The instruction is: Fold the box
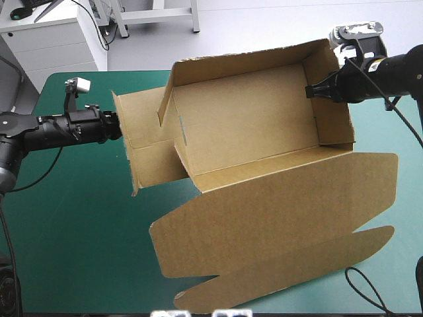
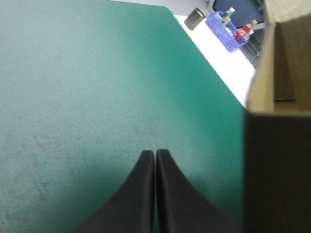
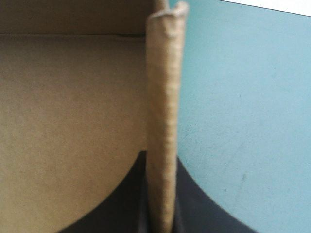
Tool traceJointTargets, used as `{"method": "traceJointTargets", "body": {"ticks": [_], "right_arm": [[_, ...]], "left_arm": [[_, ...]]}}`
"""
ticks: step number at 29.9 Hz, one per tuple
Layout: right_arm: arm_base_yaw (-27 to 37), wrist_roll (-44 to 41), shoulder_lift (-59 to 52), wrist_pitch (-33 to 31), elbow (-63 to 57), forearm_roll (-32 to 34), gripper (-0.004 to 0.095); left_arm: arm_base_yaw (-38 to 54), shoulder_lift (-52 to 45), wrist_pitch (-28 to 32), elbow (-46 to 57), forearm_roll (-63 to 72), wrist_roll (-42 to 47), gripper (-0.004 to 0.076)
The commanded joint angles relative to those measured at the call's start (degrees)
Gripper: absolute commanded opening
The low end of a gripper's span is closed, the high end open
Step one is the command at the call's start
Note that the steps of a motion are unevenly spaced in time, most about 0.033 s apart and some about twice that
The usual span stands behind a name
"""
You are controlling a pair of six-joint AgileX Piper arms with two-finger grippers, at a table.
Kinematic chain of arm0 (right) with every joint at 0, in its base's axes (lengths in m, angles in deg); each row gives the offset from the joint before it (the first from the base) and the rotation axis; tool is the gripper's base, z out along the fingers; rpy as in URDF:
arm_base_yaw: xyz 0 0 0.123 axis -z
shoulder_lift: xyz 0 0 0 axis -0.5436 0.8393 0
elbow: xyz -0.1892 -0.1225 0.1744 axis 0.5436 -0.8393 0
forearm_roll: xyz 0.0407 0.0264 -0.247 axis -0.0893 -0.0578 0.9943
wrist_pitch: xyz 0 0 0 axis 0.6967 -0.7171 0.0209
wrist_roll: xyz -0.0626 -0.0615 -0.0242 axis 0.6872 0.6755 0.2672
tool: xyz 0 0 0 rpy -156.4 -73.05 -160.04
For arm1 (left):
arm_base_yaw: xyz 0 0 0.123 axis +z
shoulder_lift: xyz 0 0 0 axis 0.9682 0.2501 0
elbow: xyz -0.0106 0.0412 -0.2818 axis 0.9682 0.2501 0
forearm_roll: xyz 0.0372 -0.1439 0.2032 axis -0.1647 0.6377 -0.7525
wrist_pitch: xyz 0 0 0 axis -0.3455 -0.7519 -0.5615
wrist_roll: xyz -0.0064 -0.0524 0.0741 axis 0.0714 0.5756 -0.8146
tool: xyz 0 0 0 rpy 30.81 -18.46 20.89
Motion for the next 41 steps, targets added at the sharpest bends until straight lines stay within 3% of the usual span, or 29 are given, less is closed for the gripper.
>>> {"method": "traceJointTargets", "body": {"ticks": [1,9,19,25,33,41], "right_arm": [[0.59,-1.62,-2.35,1.51,1.58,-1.37,-0.0019],[0.59,-5.75,-1.58,2.06,1.58,4.79,-0.0019],[0.45,-7.89,0.44,2.41,1.58,4.10,-0.0017],[0.45,-7.89,0.44,2.68,1.58,3.15,-0.0017],[-3.24,-9.98,0.48,5.39,1.58,6.11,-0.0016],[-6.92,-13.33,1.45,7.39,1.58,9.49,-0.0015]], "left_arm": [[-3.50,-1.72,-2.50,-1.32,5.61,-1.15,-0.0008],[-6.34,-2.30,-4.89,-1.32,10.56,-1.18,-0.0008],[-11.73,-2.95,-4.89,-1.43,16.02,-2.44,0.0007],[-11.73,-2.95,-4.89,-1.43,20.08,-2.80,0.0151],[-11.73,-2.95,-4.89,-1.43,21.31,-3.40,0.0451],[-12.41,-2.95,-4.89,-1.43,21.09,-3.40,0.0467]]}}
